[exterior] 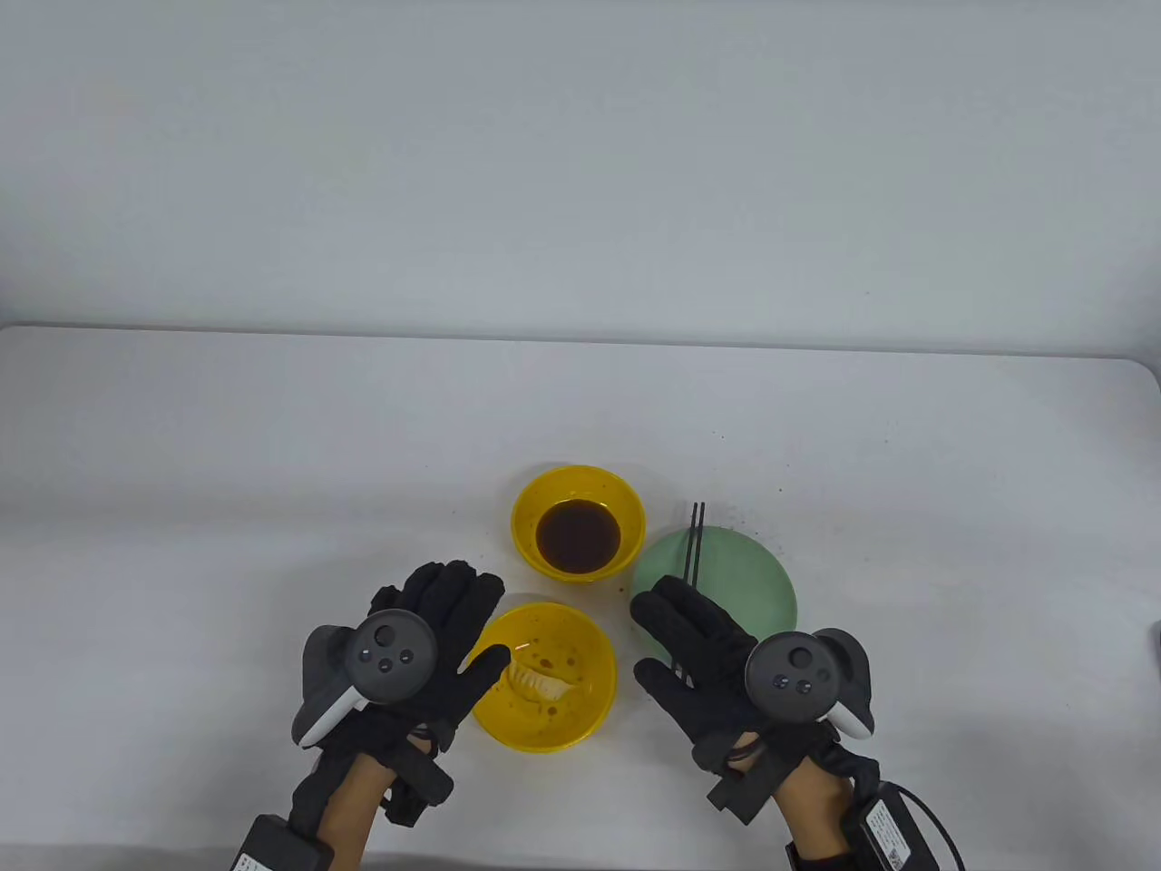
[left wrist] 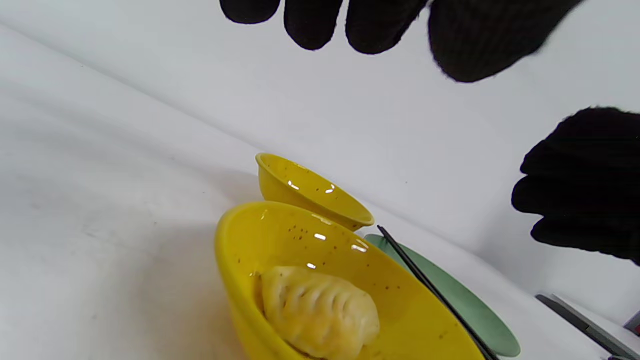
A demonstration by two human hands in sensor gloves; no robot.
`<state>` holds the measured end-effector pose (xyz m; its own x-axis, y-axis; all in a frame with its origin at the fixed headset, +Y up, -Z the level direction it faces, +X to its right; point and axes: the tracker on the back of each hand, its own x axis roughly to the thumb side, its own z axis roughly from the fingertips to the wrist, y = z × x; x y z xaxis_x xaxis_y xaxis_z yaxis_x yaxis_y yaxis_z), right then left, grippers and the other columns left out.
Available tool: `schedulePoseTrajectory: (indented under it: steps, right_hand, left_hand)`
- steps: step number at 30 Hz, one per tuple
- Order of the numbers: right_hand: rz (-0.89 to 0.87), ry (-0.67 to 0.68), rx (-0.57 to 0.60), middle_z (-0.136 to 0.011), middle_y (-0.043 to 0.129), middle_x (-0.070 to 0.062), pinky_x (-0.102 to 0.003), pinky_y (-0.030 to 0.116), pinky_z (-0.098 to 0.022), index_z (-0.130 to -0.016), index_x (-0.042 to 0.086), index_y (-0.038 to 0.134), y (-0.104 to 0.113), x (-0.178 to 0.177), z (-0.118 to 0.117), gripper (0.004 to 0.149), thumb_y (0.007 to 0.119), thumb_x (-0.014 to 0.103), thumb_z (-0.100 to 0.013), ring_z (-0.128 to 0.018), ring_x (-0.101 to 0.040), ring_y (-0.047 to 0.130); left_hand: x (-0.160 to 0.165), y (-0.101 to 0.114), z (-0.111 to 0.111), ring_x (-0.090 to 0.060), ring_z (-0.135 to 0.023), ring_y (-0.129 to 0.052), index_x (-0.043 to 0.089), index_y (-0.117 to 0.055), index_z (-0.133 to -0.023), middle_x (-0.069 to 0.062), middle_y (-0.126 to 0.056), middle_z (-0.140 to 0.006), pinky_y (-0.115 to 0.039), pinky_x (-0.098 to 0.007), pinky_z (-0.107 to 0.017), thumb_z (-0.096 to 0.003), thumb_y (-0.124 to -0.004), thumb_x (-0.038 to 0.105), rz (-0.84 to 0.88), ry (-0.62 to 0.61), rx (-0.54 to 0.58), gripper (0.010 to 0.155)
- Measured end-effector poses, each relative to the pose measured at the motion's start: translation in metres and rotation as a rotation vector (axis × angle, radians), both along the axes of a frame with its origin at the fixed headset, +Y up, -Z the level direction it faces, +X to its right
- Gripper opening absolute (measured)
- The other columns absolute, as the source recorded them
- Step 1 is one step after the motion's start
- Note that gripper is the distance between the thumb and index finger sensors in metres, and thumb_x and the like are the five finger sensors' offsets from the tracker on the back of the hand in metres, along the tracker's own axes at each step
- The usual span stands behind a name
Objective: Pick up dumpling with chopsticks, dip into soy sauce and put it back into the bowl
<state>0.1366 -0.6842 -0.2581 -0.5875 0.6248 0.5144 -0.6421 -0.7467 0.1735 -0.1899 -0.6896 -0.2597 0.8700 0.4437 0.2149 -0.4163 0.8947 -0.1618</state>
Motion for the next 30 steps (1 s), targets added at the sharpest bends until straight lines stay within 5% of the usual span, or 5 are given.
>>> schedulePoseTrajectory:
  steps: [20,30]
  right_hand:
    - [-0.024,-0.046,-0.006,-0.111,0.047,-0.026,-0.069,0.052,-0.064,-0.108,0.014,0.058,0.003,0.010,-0.002,0.070,0.074,0.051,-0.051,-0.097,-0.049,0.059]
    - [0.002,-0.135,-0.073,-0.112,0.048,-0.024,-0.070,0.050,-0.065,-0.107,0.015,0.059,-0.009,0.029,-0.024,0.069,0.075,0.049,-0.050,-0.099,-0.048,0.058]
  left_hand:
    - [0.002,-0.003,-0.001,-0.033,-0.119,-0.035,0.040,-0.049,-0.113,0.006,-0.041,-0.123,-0.024,-0.066,-0.082,-0.0480,-0.069,0.062,-0.026,-0.021,-0.016,0.071]
    - [0.002,-0.002,-0.001,-0.034,-0.119,-0.037,0.040,-0.050,-0.113,0.005,-0.043,-0.123,-0.025,-0.066,-0.082,-0.0479,-0.069,0.062,-0.029,-0.026,-0.017,0.071]
